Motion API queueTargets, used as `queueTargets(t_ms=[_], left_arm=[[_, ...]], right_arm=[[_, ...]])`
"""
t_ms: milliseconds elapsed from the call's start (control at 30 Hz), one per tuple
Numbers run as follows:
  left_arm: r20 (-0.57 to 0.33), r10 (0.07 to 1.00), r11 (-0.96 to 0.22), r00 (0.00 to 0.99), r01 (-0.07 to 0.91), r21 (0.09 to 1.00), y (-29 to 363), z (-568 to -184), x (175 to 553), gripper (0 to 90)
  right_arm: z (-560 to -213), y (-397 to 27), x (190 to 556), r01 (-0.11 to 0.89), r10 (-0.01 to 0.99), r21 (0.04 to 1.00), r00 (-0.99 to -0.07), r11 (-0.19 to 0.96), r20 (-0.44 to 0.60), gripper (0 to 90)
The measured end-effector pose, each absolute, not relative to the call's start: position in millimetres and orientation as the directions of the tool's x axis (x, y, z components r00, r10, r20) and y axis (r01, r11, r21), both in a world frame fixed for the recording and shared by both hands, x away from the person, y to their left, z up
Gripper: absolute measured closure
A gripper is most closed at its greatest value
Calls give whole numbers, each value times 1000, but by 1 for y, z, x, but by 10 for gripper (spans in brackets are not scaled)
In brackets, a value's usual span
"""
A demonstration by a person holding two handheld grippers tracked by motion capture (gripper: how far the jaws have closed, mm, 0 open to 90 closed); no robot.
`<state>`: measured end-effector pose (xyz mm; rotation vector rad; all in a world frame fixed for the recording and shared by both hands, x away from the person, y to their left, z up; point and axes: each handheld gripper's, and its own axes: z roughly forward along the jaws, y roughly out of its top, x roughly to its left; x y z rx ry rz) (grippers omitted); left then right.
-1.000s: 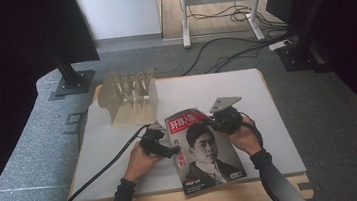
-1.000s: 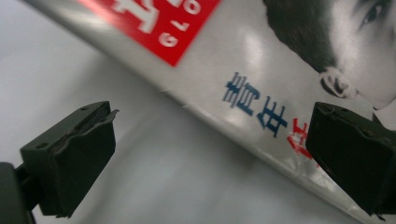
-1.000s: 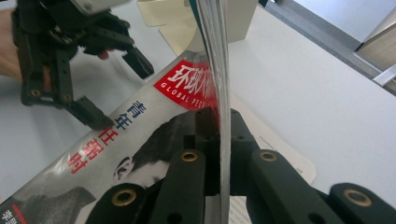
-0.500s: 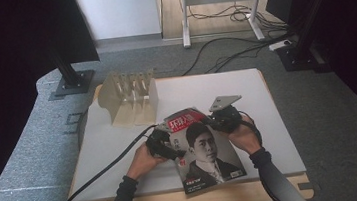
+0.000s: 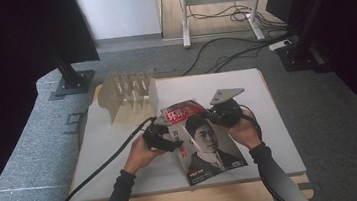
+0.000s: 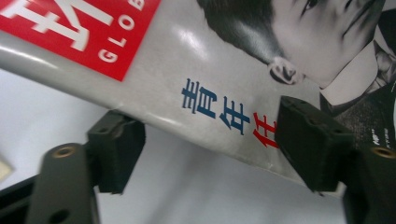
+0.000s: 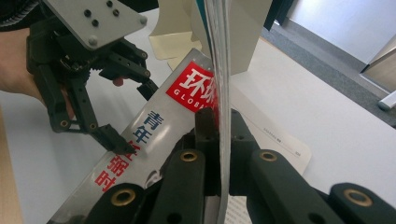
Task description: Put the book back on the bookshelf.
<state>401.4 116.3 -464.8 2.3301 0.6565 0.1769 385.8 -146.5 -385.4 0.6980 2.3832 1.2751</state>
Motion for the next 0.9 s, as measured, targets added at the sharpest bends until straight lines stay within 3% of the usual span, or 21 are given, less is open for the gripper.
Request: queueTargets(t_ms=[267, 533, 900], left_arm=[[-87, 509, -600, 856, 426, 677, 123, -454, 405, 448], [-117, 505, -599, 855, 445, 666, 123, -454, 406, 491], [-152, 544, -566, 826, 494, 660, 124, -431, 408, 682]], right_arm=[[-380, -145, 387, 252, 568, 848, -820, 466, -68, 853], [-377, -137, 387, 239, 557, 846, -827, 476, -80, 853], [-374, -142, 392, 243, 574, 844, -813, 478, -92, 852]])
